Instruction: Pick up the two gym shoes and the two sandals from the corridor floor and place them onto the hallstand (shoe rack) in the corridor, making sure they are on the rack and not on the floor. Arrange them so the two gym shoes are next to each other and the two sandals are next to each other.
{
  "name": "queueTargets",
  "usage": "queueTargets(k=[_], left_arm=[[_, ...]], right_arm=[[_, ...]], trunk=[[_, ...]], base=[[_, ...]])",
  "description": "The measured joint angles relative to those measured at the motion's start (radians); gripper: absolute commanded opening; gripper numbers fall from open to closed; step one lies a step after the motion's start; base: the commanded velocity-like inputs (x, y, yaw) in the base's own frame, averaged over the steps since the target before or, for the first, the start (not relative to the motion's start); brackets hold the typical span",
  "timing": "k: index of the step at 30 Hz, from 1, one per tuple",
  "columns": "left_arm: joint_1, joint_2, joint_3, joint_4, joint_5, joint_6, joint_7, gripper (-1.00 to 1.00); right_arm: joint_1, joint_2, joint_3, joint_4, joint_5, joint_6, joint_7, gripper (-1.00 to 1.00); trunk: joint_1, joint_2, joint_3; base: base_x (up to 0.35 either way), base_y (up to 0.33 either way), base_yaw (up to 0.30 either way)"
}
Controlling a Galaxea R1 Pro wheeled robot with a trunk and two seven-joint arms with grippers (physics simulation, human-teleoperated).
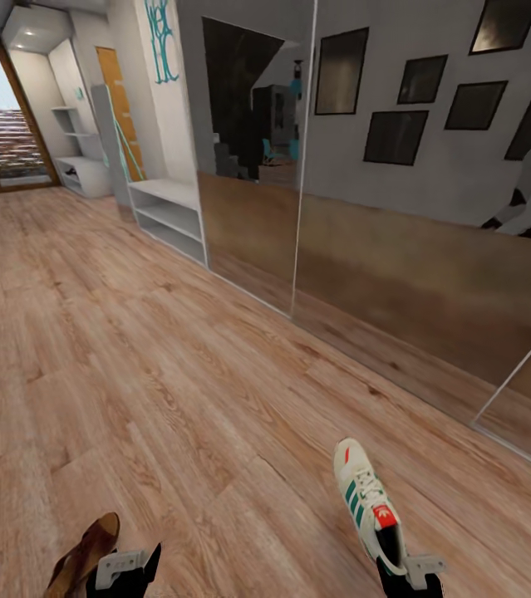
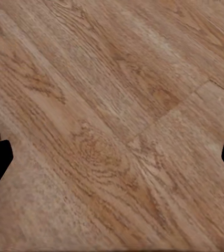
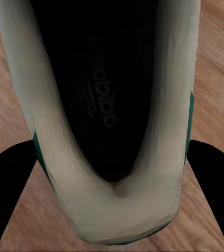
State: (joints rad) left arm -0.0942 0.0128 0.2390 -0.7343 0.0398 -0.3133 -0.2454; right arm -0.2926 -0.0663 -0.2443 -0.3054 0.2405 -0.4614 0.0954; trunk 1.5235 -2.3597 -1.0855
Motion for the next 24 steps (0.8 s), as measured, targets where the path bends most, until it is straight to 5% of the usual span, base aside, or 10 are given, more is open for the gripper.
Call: queueTargets(k=[24], left_arm=[[0.0, 0.0, 0.0, 0.0, 0.0, 0.0, 0.0, 1.0]], right_arm=[[0.0, 0.001, 0.0, 0.0, 0.001, 0.0, 0.0, -1.0]], trunk=[[0.0, 0.0, 0.0]], base=[[0.0, 0.0, 0.278]])
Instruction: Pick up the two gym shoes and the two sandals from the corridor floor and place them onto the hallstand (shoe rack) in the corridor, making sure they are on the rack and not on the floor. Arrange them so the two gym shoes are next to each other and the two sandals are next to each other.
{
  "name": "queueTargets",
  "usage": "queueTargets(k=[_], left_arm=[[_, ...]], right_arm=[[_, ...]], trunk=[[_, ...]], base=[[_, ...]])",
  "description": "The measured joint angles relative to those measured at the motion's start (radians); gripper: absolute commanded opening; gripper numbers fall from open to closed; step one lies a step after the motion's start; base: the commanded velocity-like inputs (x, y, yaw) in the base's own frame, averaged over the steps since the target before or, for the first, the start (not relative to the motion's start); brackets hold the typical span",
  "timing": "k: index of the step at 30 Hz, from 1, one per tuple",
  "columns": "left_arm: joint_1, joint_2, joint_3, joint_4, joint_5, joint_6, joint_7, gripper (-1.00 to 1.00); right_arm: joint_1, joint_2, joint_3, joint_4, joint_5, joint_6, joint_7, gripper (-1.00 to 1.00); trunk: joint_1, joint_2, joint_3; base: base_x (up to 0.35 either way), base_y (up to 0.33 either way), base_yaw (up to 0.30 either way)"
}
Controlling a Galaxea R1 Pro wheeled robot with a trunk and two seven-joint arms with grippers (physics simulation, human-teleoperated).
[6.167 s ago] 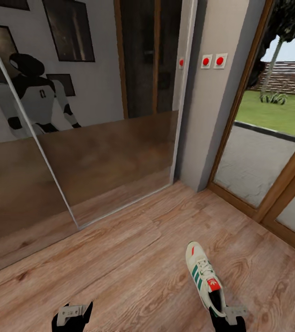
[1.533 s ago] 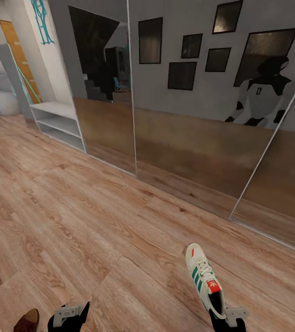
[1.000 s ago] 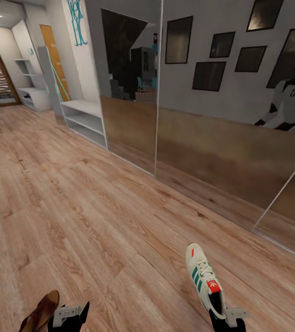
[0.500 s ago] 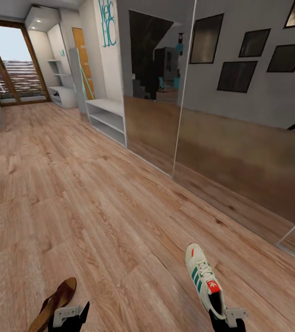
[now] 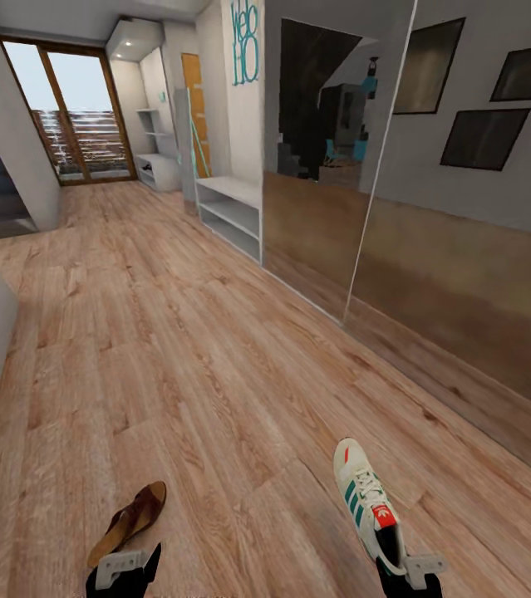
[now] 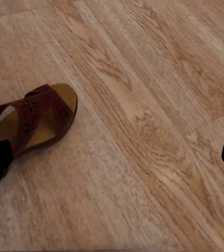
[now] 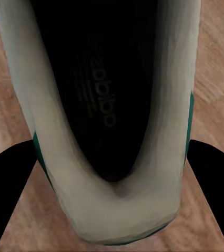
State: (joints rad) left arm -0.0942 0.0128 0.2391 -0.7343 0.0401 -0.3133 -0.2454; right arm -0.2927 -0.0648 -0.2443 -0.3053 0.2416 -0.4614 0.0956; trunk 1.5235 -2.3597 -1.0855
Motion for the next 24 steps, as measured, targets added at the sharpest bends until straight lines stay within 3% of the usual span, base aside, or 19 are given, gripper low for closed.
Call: queueTargets(k=[18, 24], left_arm=[[0.0, 0.0, 0.001, 0.0, 0.0, 0.0, 0.001, 1.0], [0.0, 0.0, 0.001, 0.0, 0.0, 0.0, 0.001, 1.0]], right_arm=[[0.0, 0.0, 0.0, 0.0, 0.0, 0.0, 0.0, -1.0], [0.0, 0.0, 0.0, -0.001, 0.0, 0.0, -0.001, -1.0]], trunk=[[0.0, 0.0, 0.0], [0.0, 0.0, 0.0]], base=[[0.0, 0.0, 0.278], [0.0, 0.0, 0.107]])
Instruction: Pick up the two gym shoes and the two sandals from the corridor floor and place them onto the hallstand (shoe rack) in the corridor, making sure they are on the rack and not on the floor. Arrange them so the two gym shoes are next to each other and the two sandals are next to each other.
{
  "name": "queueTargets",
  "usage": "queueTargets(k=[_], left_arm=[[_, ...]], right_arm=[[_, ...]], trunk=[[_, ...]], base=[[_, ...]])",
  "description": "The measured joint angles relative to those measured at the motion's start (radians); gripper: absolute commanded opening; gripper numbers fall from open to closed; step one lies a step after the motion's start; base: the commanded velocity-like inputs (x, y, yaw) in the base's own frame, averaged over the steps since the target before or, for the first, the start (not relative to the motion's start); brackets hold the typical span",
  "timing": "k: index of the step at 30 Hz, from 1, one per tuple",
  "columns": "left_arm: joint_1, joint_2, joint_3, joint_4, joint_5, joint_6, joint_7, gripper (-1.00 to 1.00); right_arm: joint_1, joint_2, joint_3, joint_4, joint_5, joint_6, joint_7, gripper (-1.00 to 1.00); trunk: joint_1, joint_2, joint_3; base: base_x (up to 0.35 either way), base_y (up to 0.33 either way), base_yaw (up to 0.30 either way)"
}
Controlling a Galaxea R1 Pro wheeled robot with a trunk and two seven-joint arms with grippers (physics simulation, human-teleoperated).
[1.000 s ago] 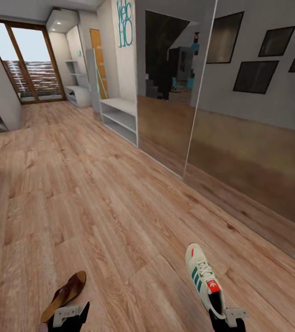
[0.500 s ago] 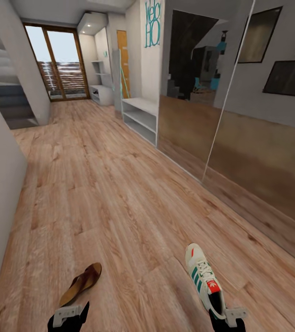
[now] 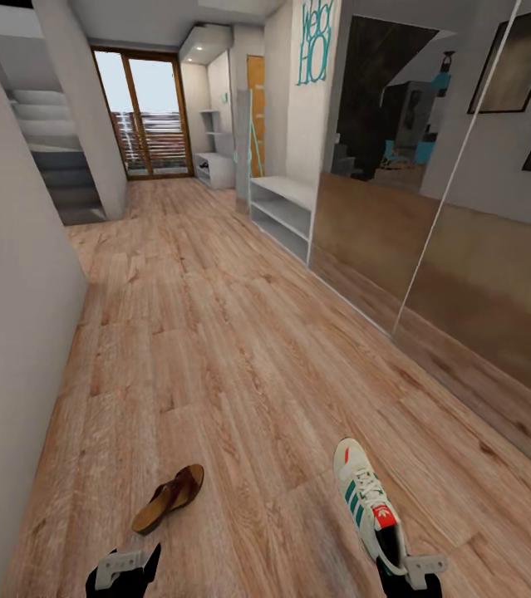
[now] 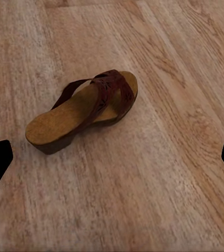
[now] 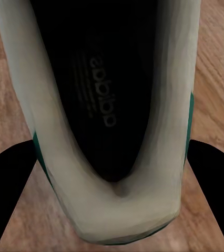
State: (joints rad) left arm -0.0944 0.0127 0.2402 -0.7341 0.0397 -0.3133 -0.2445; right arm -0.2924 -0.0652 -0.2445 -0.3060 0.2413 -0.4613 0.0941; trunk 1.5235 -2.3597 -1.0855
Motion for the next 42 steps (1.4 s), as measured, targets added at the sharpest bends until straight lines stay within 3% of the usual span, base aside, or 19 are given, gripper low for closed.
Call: queueTargets(k=[33, 42], left_arm=[[0.0, 0.0, 0.0, 0.0, 0.0, 0.0, 0.001, 1.0], [0.0, 0.0, 0.0, 0.0, 0.0, 0.0, 0.001, 1.0]], right_arm=[[0.0, 0.0, -0.001, -0.003, 0.0, 0.0, 0.002, -1.0], [-0.001, -0.001, -0.002, -0.002, 0.0, 0.0, 0.001, -1.0]], trunk=[[0.0, 0.0, 0.0], [0.0, 0.0, 0.0]], base=[[0.032, 0.025, 0.004], [0.019, 0.015, 0.218]])
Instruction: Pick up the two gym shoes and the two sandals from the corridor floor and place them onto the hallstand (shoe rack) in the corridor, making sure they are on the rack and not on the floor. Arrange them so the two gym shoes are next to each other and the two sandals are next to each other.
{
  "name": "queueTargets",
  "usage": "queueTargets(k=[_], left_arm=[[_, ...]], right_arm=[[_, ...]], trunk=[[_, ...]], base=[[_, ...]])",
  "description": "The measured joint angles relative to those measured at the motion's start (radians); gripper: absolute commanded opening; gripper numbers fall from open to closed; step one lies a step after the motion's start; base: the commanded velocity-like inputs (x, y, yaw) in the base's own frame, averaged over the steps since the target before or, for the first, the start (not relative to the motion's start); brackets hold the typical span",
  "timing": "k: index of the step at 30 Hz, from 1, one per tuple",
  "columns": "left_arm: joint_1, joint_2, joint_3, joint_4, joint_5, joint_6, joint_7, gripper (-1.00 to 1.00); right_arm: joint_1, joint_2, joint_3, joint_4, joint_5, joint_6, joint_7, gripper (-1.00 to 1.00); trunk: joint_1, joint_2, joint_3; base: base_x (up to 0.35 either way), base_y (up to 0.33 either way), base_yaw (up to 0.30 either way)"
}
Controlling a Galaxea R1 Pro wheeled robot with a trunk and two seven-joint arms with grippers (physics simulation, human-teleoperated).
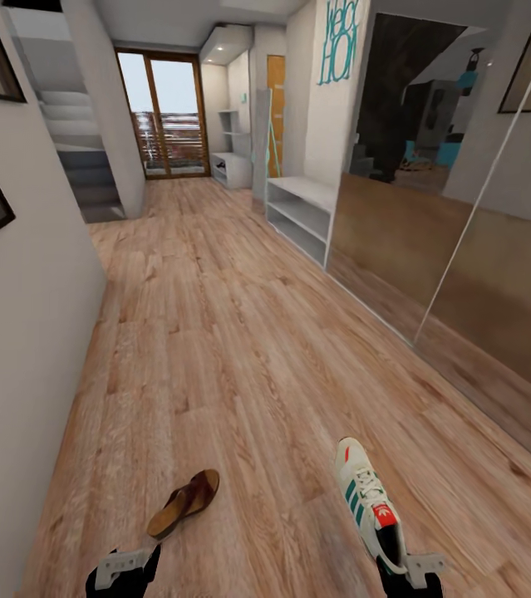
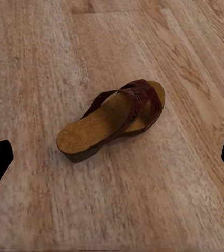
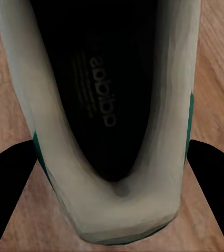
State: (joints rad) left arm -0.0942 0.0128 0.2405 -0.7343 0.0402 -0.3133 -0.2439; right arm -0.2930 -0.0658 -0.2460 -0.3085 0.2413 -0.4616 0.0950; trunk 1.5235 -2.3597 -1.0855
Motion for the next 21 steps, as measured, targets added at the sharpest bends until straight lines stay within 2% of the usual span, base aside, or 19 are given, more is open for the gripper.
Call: queueTargets(k=[9, 14, 17, 18, 19, 20, 21], left_arm=[[0.0, 0.0, 0.003, 0.0, 0.0, 0.0, 0.0, 1.0], [0.0, 0.0, 0.003, 0.0, 0.0, 0.0, 0.0, 1.0], [0.0, 0.0, 0.003, 0.0, 0.0, 0.0, 0.0, 1.0], [0.0, 0.0, 0.004, -0.001, -0.001, 0.001, 0.0, 1.0], [-0.001, 0.0, 0.004, -0.001, -0.001, 0.001, -0.001, 1.0], [-0.001, 0.0, 0.004, -0.001, -0.001, 0.001, -0.001, 1.0], [-0.001, 0.001, 0.005, -0.001, -0.001, 0.002, -0.001, 1.0]], right_arm=[[0.0, 0.0, 0.0, 0.0, 0.0, 0.0, 0.0, -1.0], [0.001, 0.001, -0.001, -0.001, 0.0, 0.001, -0.001, -1.0], [0.0, 0.0, -0.005, -0.041, -0.002, 0.004, -0.002, -1.0], [-0.005, 0.001, -0.002, -0.099, -0.001, 0.026, -0.003, -1.0], [-0.013, 0.002, -0.004, -0.226, -0.005, 0.056, -0.003, -1.0], [-0.02, 0.003, -0.005, -0.27, -0.008, 0.079, -0.003, -1.0], [-0.041, 0.019, -0.002, -0.372, -0.005, 0.242, 0.002, -1.0]], trunk=[[0.0, 0.0, 0.0], [-0.001, 0.0, 0.0], [0.0, 0.0, 0.0], [0.0, 0.0, 0.0], [0.0, 0.0, 0.0], [0.0, 0.0, 0.0], [0.0, 0.0, 0.0]], base=[[0.02, 0.001, 0.267], [0.223, 0.0, 0.066], [0.09, 0.0, 0.004], [0.018, 0.0, 0.001], [0.014, 0.0, 0.001], [0.005, 0.0, 0.0], [0.0, 0.0, 0.0]])
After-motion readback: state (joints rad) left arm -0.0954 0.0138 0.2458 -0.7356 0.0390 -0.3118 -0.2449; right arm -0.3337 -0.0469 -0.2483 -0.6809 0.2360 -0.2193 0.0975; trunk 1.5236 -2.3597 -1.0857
